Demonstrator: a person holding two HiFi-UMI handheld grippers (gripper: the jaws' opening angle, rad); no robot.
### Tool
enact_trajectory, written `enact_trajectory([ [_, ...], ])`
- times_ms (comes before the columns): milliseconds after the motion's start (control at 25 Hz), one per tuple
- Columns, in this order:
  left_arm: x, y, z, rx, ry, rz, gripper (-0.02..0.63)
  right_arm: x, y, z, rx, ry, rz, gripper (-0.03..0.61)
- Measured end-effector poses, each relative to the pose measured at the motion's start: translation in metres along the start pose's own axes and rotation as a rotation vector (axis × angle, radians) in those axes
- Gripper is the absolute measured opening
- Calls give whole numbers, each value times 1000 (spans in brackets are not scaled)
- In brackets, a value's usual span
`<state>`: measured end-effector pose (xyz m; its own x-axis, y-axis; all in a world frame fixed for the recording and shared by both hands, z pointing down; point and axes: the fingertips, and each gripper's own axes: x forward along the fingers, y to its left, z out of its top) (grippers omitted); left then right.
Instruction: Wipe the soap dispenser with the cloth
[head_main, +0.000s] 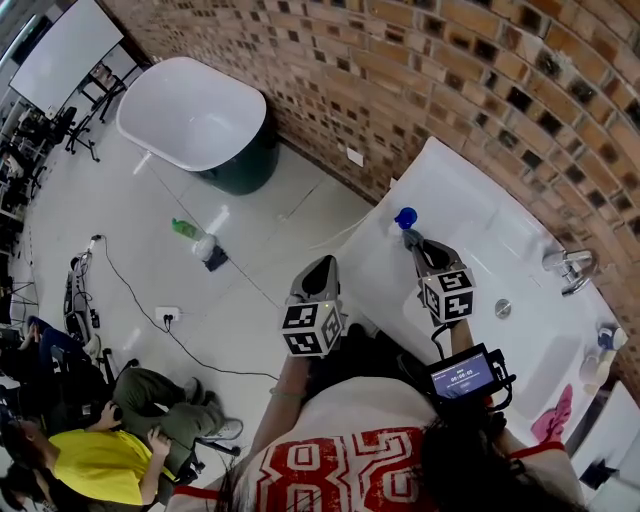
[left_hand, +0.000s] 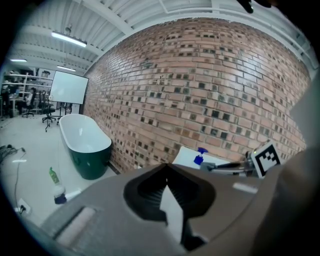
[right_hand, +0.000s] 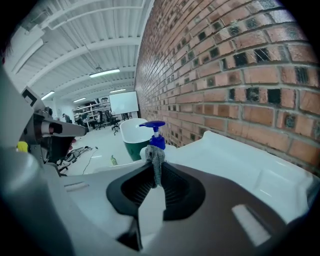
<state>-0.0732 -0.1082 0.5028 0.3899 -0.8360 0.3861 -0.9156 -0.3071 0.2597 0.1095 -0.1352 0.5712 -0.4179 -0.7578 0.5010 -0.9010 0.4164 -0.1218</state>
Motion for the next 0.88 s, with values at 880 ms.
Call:
enact_trajectory([
  [880, 7, -1, -9, -13, 29, -6, 3, 0, 34, -8, -14, -25, 139, 48],
])
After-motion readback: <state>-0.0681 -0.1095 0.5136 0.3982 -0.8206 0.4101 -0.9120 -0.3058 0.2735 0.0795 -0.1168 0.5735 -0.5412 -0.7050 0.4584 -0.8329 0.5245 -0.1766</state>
